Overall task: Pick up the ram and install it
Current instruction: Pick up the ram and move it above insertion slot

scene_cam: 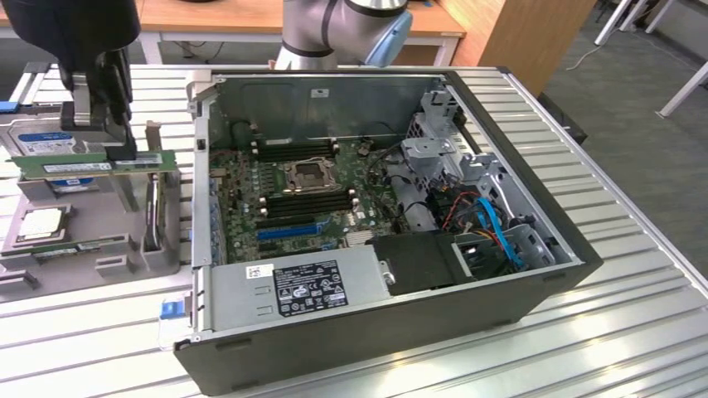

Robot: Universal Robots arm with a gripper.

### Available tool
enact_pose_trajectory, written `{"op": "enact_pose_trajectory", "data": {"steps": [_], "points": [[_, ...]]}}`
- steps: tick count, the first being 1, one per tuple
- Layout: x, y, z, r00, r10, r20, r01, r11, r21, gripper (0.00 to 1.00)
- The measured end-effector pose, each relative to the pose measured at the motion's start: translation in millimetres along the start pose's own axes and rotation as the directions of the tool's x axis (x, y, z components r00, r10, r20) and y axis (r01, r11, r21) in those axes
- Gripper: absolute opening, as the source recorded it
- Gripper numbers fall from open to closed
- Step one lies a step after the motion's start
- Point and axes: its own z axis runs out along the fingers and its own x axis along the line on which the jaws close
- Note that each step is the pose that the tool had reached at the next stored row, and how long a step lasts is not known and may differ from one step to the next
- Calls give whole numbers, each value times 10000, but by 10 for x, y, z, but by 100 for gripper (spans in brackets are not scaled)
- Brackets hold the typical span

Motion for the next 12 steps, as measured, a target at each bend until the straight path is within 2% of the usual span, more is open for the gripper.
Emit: {"op": "enact_pose_trajectory", "data": {"steps": [8,12], "points": [[0,0,0,10000,0,0,0,10000,0,12],[-1,-20,-2,10000,-4,0,4,10000,34,12]]}}
